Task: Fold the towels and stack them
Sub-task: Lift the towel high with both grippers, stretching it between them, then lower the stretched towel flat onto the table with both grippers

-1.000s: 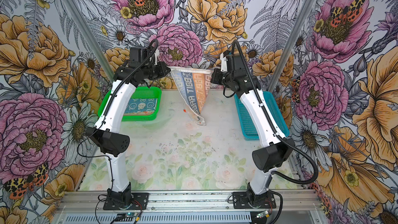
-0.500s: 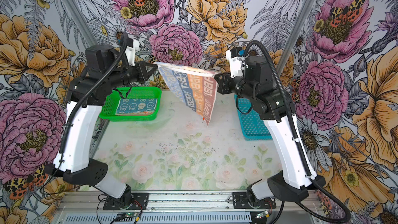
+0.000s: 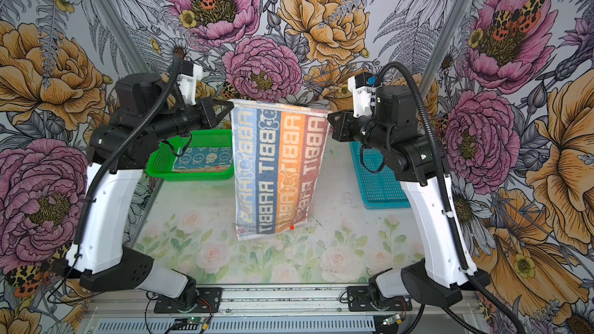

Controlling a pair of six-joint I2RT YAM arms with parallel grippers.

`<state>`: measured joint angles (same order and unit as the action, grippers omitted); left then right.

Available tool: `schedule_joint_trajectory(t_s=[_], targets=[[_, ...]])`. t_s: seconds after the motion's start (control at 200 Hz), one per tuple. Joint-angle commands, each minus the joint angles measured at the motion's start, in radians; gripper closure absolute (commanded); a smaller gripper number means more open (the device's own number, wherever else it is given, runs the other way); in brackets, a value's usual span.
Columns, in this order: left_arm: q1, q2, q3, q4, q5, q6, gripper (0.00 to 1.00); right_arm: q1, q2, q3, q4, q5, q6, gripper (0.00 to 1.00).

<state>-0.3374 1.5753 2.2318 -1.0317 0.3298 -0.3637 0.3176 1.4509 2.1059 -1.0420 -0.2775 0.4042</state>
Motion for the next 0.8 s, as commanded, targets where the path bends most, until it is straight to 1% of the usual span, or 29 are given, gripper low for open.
schedule_joint_trajectory(t_s=[0.0,0.065,0.08,0.12,0.21,0.295,0.38,0.465,0.605,0.655,0.751,0.796], targets=[[0.057,0.136,0.018,-0.016,0.008,0.012,1.00,-0.077,0.122,0.026,-0.040,0.023,0.023,1.00],[0.067,0.232,0.050,-0.016,0.021,0.033,1.00,-0.109,0.220,0.047,-0.036,0.000,0.019,1.00],[0.069,0.278,0.059,-0.016,0.022,0.036,1.00,-0.115,0.245,0.053,-0.035,-0.005,0.016,1.00],[0.075,0.347,0.089,-0.018,0.031,0.042,1.00,-0.127,0.313,0.081,-0.036,-0.011,0.013,1.00],[0.091,0.495,0.180,-0.017,0.045,0.055,1.00,-0.150,0.470,0.165,-0.036,-0.052,0.003,1.00],[0.105,0.625,0.272,-0.018,0.043,0.064,1.00,-0.159,0.594,0.233,-0.037,-0.059,-0.006,1.00],[0.112,0.724,0.333,-0.023,0.031,0.080,1.00,-0.169,0.688,0.281,-0.036,-0.072,-0.007,1.00],[0.114,0.767,0.317,-0.022,0.021,0.087,1.00,-0.171,0.745,0.280,-0.036,-0.083,-0.014,1.00],[0.099,0.764,0.202,-0.022,-0.014,0.128,1.00,-0.163,0.758,0.165,-0.027,-0.090,-0.033,1.00],[0.093,0.749,0.151,-0.022,-0.026,0.139,1.00,-0.160,0.739,0.080,-0.005,-0.083,-0.034,1.00],[0.076,0.702,0.041,-0.012,-0.053,0.148,1.00,-0.157,0.669,-0.117,0.095,-0.093,-0.018,1.00],[0.067,0.669,-0.037,0.011,-0.061,0.147,1.00,-0.155,0.635,-0.201,0.132,-0.099,-0.011,1.00]])
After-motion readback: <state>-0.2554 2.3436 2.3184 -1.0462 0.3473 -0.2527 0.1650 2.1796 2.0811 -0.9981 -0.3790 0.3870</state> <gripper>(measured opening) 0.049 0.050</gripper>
